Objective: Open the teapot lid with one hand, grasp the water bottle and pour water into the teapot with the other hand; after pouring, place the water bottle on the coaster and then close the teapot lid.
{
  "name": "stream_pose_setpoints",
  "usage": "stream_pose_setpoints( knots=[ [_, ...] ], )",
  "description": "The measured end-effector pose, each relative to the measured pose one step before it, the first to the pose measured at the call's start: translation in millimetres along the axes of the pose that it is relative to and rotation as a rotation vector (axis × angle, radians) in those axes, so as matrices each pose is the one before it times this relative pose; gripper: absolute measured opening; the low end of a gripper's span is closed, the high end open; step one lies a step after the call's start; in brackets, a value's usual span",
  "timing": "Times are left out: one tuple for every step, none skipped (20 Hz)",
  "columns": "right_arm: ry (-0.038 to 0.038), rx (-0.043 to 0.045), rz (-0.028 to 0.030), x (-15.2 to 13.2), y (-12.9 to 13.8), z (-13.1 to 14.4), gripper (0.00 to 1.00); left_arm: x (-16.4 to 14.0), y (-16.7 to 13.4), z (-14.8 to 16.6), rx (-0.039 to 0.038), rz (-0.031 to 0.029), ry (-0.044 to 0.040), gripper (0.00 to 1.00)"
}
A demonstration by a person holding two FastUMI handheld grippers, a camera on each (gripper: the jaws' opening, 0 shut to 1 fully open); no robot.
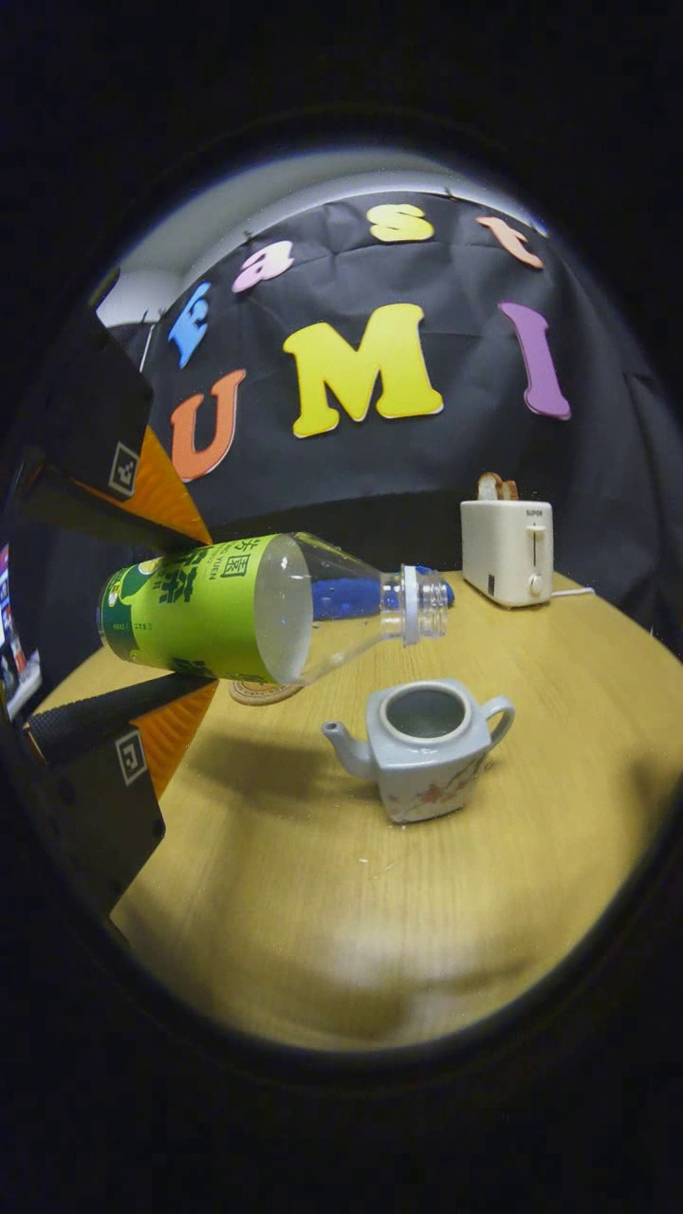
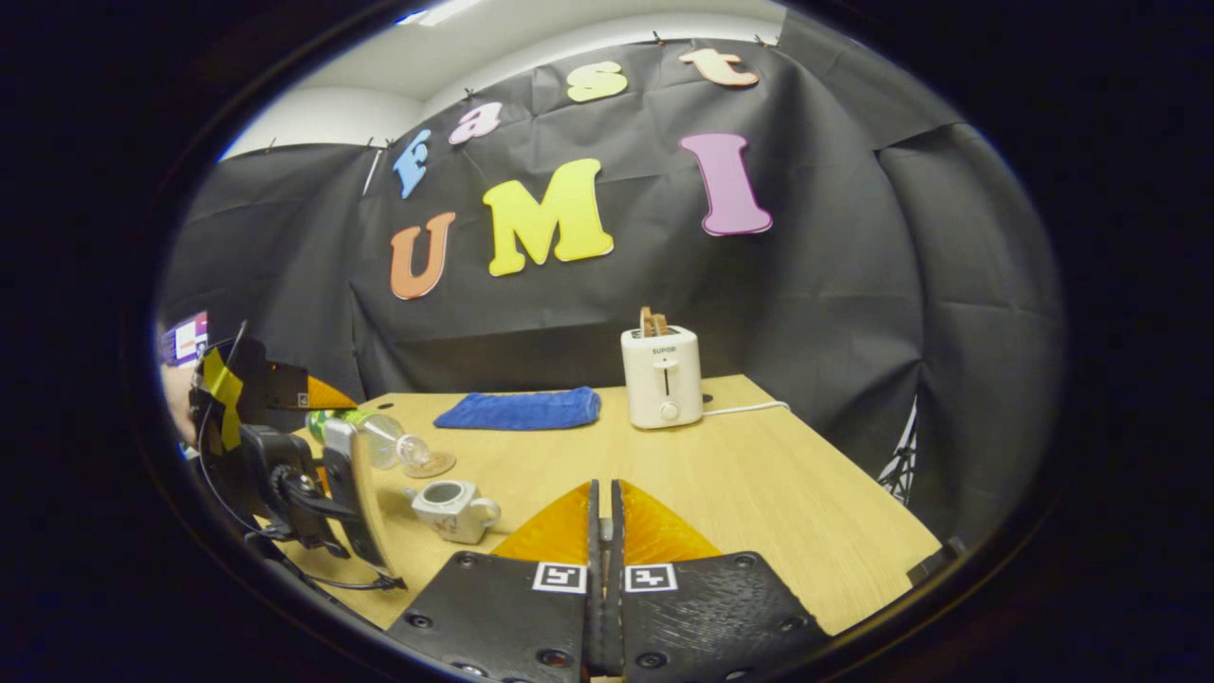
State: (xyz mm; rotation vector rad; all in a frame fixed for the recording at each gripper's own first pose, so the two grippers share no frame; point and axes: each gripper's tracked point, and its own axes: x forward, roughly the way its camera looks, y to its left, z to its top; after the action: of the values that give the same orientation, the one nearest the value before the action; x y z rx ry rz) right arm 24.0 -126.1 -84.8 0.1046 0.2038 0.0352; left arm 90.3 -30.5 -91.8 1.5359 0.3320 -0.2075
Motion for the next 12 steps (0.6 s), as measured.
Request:
stream_pose_setpoints(
  knots=[
    [-0.00154,-0.00253,-0.0013,-1.12,2.3,1.69,0.0,-2.31,-1.96,-1.9,-0.07039,-0.0041,-0.01524,0.74],
    [-0.0029,-0.00689,-0.00216,-0.89,1.8,2.23,0.0,-3.3,1.34,-1.44,-0.07369,0.00152,-0.01613,0.74],
    [-0.00157,-0.00568,-0.00214,-2.02,1.5,1.53,0.0,-2.28,1.23,-0.7,-0.07887,0.00405,-0.01738,0.74],
    [0.00064,-0.00393,-0.00089,-1.23,2.15,2.35,0.0,-0.92,3.44,-2.9,-0.08024,0.00372,-0.01435,0.74],
    [0.00101,-0.00229,0.00087,-1.95,1.96,0.78,0.0,-3.53,1.18,-0.66,-0.07833,0.01052,-0.02495,0.74],
    [-0.00034,-0.00126,-0.00087,-1.57,1.73,2.15,0.0,-5.52,-0.06,-1.98,-0.06623,0.00661,-0.01374,0.74],
    [0.00129,-0.00436,0.00141,-1.17,2.1,1.0,0.0,-3.98,1.61,-1.62,-0.0606,0.00972,-0.01357,0.74],
    [-0.00244,-0.00396,0.00145,-1.6,2.34,2.8,0.0,-3.39,2.98,-5.35,-0.0693,0.00462,-0.00484,0.74],
    [-0.00507,-0.00388,0.00125,-0.55,2.77,3.19,0.0,-2.64,0.38,-4.2,-0.08283,-0.00116,-0.00744,0.74],
    [-0.0045,-0.0026,0.00202,-0.47,2.34,2.41,0.0,3.55,-0.14,-5.96,-0.08574,-0.00703,0.00699,0.74],
    [-0.00495,0.00046,0.00275,-0.68,3.21,2.09,0.0,-2.58,0.84,-2.73,-0.08661,0.00045,-0.0069,0.74],
    [-0.00586,0.00359,0.00589,0.31,4.25,1.96,0.0,-5.48,0.62,-2.44,-0.07861,-0.00186,0.00026,0.74]
  ],
)
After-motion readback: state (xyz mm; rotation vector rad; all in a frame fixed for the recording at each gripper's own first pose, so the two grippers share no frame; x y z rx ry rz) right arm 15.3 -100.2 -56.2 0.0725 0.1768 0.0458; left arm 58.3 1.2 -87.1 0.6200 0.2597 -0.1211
